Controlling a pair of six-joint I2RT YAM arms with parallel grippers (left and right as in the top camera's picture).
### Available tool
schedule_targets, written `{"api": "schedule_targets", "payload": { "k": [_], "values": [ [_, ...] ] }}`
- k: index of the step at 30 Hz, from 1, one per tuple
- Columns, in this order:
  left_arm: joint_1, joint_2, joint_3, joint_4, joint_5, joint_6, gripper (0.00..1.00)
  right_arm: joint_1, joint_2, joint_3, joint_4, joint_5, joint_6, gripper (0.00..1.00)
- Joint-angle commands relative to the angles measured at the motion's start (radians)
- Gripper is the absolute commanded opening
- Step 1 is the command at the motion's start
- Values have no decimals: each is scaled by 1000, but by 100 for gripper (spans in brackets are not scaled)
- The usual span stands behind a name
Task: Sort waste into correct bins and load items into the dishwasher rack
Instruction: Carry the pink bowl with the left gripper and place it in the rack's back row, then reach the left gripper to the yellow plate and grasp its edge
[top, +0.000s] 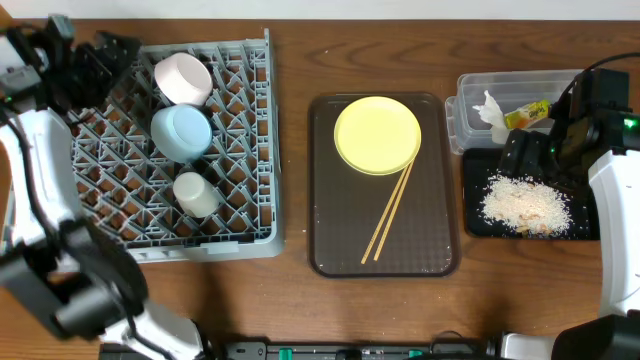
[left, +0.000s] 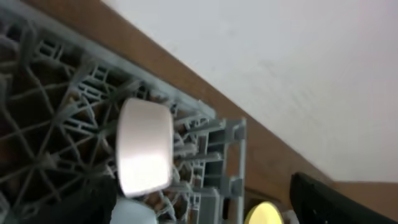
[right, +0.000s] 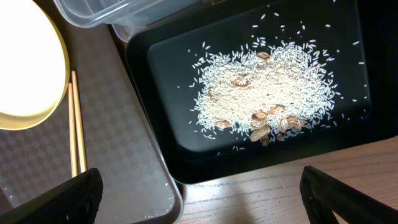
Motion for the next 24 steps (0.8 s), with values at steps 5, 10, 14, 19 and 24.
{"api": "schedule_targets", "payload": {
  "k": [5, 10, 14, 19, 24],
  "values": [
    [-261, -119, 6, -208, -344, 166, 92, -5, 0, 2, 14, -9, -1, 99],
    [-474, -104, 5, -280, -453, 200, 93, -5, 0, 2, 21, -26, -2, 99],
    [-642, -85, 5, -292, -608, 203, 93, -5, 0, 2, 34, -72, -31, 99],
    [-820, -47, 5, -267, -645, 204, 93, -5, 0, 2, 37, -72, -30, 99],
    [-956, 39, 5, -176, -644, 219, 93, -5, 0, 2, 29, -60, -26, 97]
  ]
}}
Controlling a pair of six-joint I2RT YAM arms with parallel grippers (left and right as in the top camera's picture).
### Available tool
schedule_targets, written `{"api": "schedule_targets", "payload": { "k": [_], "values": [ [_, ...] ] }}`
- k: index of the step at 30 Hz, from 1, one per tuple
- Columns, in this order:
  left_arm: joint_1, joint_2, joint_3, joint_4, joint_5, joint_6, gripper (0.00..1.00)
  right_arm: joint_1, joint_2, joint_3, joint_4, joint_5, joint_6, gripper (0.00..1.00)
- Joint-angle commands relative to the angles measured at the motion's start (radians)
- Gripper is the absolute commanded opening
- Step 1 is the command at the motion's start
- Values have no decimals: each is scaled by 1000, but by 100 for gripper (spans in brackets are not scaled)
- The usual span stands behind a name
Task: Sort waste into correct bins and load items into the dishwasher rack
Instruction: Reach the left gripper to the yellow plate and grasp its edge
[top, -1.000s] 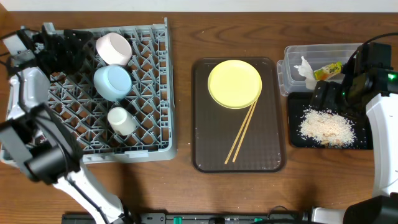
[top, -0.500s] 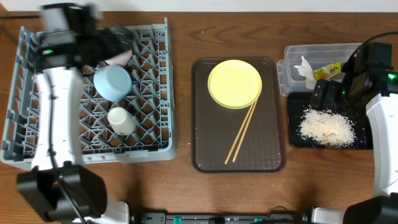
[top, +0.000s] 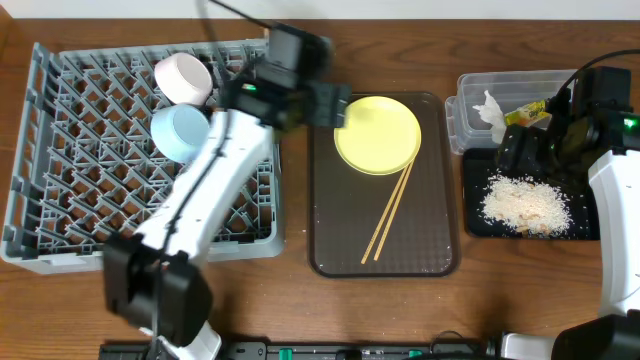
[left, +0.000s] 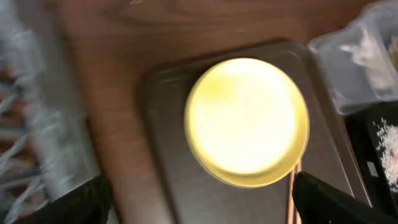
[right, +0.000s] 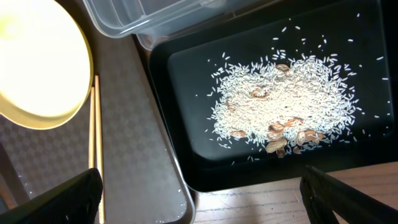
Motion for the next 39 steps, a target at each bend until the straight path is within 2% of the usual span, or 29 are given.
{"api": "schedule_targets", "payload": {
  "k": [1, 6, 18, 25, 31, 34, 39],
  "values": [
    [-79, 75, 2, 55, -34, 45, 93, -6, 0, 2, -10, 10, -10, 96],
    [-190, 184, 2, 194, -35, 145, 93, -6, 0, 2, -59, 135, 50, 97],
    [-312, 408, 2, 378, -35, 149, 91, -7, 0, 2, -74, 153, 49, 99],
    [-313, 465, 2, 385, -133, 148, 63, -7, 0, 2, -77, 153, 49, 99],
    [-312, 476, 2, 360, -144, 148, 37, -7, 0, 2, -77, 153, 49, 99],
    [-310, 476, 2, 349, -166, 148, 27, -7, 0, 2, -77, 153, 49, 99],
    [-311, 475, 2, 348, -165, 148, 24, -7, 0, 2, -81, 153, 48, 99]
  ]
}}
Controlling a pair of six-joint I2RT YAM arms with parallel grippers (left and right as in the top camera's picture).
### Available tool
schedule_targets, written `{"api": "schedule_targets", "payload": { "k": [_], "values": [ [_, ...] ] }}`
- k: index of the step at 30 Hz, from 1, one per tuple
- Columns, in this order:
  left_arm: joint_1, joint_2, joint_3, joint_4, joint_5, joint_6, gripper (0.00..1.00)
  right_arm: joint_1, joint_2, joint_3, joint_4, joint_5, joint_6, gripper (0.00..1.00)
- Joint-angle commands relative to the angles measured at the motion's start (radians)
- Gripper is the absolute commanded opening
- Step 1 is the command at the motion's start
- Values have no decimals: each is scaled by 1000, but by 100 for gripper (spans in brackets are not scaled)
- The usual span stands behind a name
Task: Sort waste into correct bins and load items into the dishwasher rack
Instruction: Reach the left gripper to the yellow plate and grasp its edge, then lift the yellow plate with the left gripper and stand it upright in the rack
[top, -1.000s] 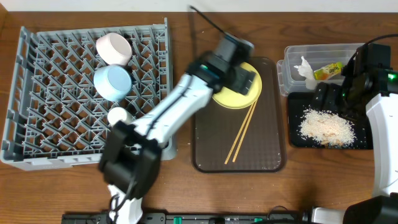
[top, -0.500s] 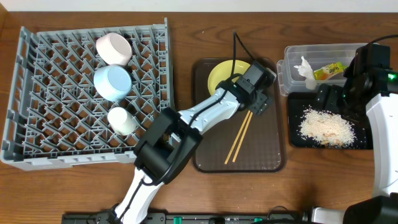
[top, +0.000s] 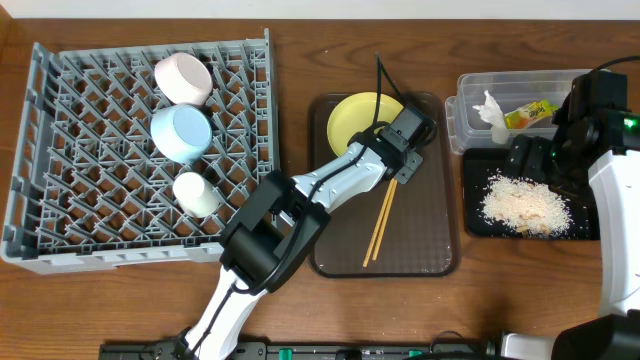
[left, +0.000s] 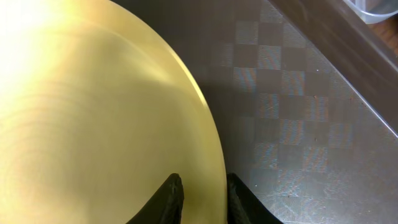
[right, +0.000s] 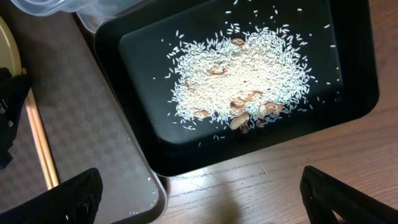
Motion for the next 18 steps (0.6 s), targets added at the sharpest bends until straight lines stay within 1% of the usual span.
{"api": "schedule_targets", "payload": {
  "k": [1, 4, 6, 8, 13, 18],
  "values": [
    [4, 13, 2, -9, -27, 3, 22, -7, 0, 3, -4, 14, 11, 99],
    [5, -2, 2, -8, -27, 4, 19, -7, 0, 3, -3, 14, 11, 99],
    [5, -16, 2, -8, -27, 4, 10, -7, 0, 3, -3, 14, 6, 99],
    [5, -34, 2, -8, -27, 4, 6, -7, 0, 3, -4, 14, 3, 99],
    [5, -94, 2, -19, -27, 4, 6, -7, 0, 3, -4, 14, 3, 99],
    [18, -202, 2, -85, -27, 3, 6, -7, 0, 3, -4, 14, 3, 99]
  ]
}}
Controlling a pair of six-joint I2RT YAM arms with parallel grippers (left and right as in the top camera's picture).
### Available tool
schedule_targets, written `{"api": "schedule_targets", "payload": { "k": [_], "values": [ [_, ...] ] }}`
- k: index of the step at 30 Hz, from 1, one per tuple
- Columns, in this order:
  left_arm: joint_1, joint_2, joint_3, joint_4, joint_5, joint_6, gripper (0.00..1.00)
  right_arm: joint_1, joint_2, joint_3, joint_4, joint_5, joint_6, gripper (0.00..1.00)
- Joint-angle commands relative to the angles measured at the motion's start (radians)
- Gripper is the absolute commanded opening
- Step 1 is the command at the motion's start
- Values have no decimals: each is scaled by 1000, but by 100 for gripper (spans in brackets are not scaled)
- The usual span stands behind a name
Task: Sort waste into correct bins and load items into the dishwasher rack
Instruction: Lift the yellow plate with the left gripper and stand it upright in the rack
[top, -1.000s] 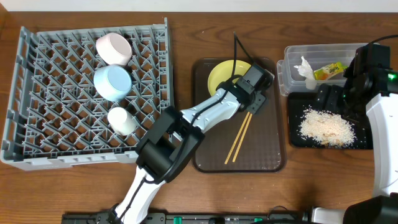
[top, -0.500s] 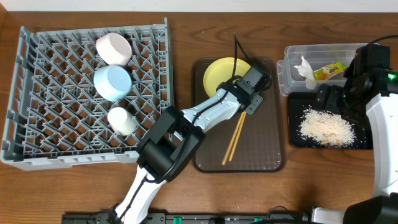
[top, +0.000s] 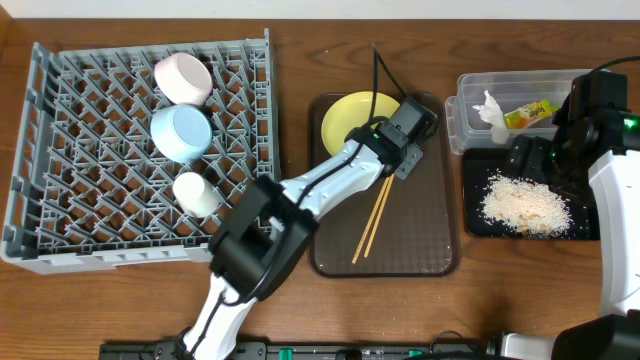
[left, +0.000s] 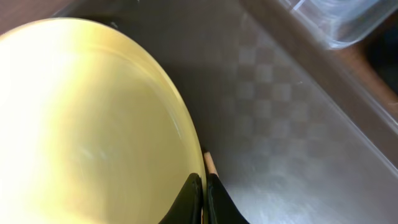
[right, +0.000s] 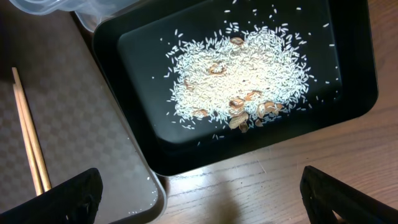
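Observation:
My left gripper is shut on the right rim of the yellow plate, which sits at the far end of the brown tray. In the left wrist view the plate fills the left side, and the gripper pinches its edge, one finger on each face. Two wooden chopsticks lie diagonally on the tray, one tip just past the fingers. My right gripper hangs open over the black bin holding rice.
A grey dishwasher rack at the left holds a pink cup, a blue bowl and a white cup. A clear container with tissue and a wrapper stands behind the black bin.
My left gripper has shut on the plate's rim; its fingers straddled the rim then. The plate and the chopsticks sit slightly further left. The right arm has not moved.
My left gripper was over the rack's far left corner, then above the tray beside the yellow plate, then low with open fingers around the plate's right rim. Now it grips that rim. My right gripper stayed open over the rice bin throughout.

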Motion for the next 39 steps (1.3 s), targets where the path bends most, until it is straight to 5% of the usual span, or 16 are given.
{"api": "schedule_targets", "payload": {
  "k": [1, 12, 21, 28, 33, 39],
  "values": [
    [23, -129, 4, -41, -5, -1, 6, -7, 0, 3, -2, 10, 4, 99],
    [264, -462, 4, -211, 99, -37, 6, -7, 0, 3, -5, 11, 4, 99],
    [711, -509, 3, -223, 862, -154, 6, -7, 0, 3, -4, 11, 4, 99],
    [946, -416, 3, -224, 1266, -172, 6, -7, 0, 3, 0, 10, 4, 99],
    [1011, -336, 3, -224, 1411, -198, 6, -7, 0, 3, 0, 10, 4, 99],
    [1041, -246, 3, -243, 1402, -209, 6, -7, 0, 3, -2, 10, 4, 99]
  ]
}}
